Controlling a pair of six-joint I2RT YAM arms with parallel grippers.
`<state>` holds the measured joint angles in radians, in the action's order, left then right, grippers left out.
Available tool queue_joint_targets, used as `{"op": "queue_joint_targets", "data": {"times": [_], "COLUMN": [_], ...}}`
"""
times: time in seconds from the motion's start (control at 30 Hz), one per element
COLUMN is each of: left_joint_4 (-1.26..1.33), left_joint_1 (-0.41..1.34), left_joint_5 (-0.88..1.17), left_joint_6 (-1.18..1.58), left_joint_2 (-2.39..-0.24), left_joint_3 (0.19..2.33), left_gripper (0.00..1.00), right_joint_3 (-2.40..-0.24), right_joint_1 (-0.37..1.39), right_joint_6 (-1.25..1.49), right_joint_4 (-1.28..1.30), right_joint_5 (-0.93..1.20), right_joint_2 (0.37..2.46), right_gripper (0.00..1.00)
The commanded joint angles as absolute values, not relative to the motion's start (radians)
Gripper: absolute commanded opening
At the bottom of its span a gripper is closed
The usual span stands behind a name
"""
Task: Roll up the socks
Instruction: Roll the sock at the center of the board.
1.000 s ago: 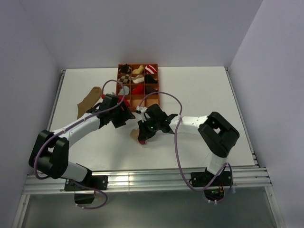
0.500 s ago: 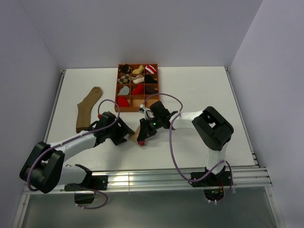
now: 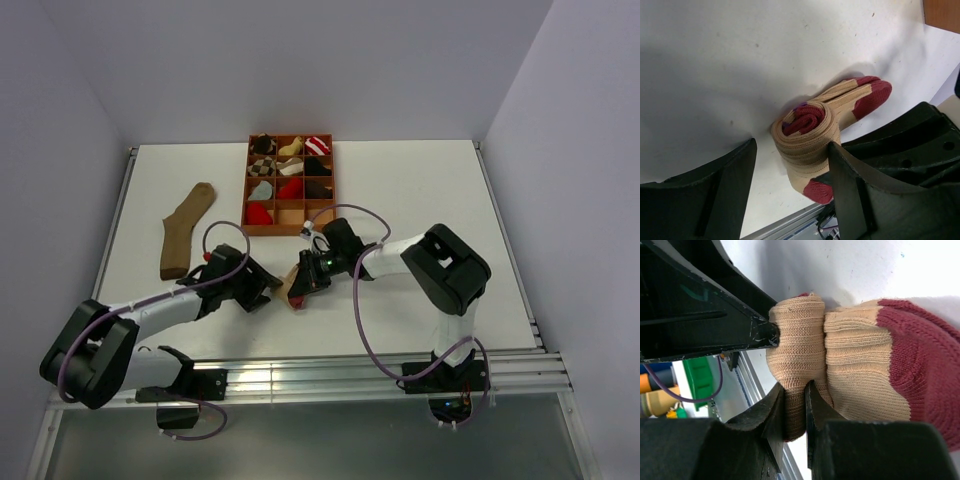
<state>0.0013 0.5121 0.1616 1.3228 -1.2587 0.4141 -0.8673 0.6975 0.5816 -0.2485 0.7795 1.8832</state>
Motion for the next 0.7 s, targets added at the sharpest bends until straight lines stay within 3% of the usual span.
{"op": "queue_joint_targets", "data": {"times": [0.0,0.23,0.3,0.33,0.43,0.67], "left_joint_4": [0.077,0.104,0.075,0.063,-0.029,-0.288], "left_joint_1": [0.525,0.546,0.551,0.552,0.557,0.571], "left_joint_5": [0.16,0.175,0.17,0.17,0.143,0.031], "left_joint_6": [1.328,1.305,1.295,1.283,1.249,1.122], "left_joint_2": [-1.301,-1.41,-1.446,-1.463,-1.476,-1.515], "left_joint_3": [0.413,0.44,0.451,0.466,0.511,0.672], "left_gripper": [0.65,0.56,0.53,0.49,0.43,0.39], "right_joint_3": [-0.795,-0.727,-0.712,-0.703,-0.69,-0.712], "right_joint_1": [0.704,0.686,0.686,0.687,0.687,0.698], "right_joint_6": [0.609,0.673,0.672,0.667,0.647,0.56], "right_joint_4": [-0.181,-0.291,-0.301,-0.302,-0.293,-0.163], "right_joint_5": [0.696,0.689,0.667,0.657,0.611,0.436], "right_joint_2": [1.959,1.974,1.964,1.957,1.916,1.708], "right_gripper": [0.0,0.03,0.09,0.17,0.3,0.45]}}
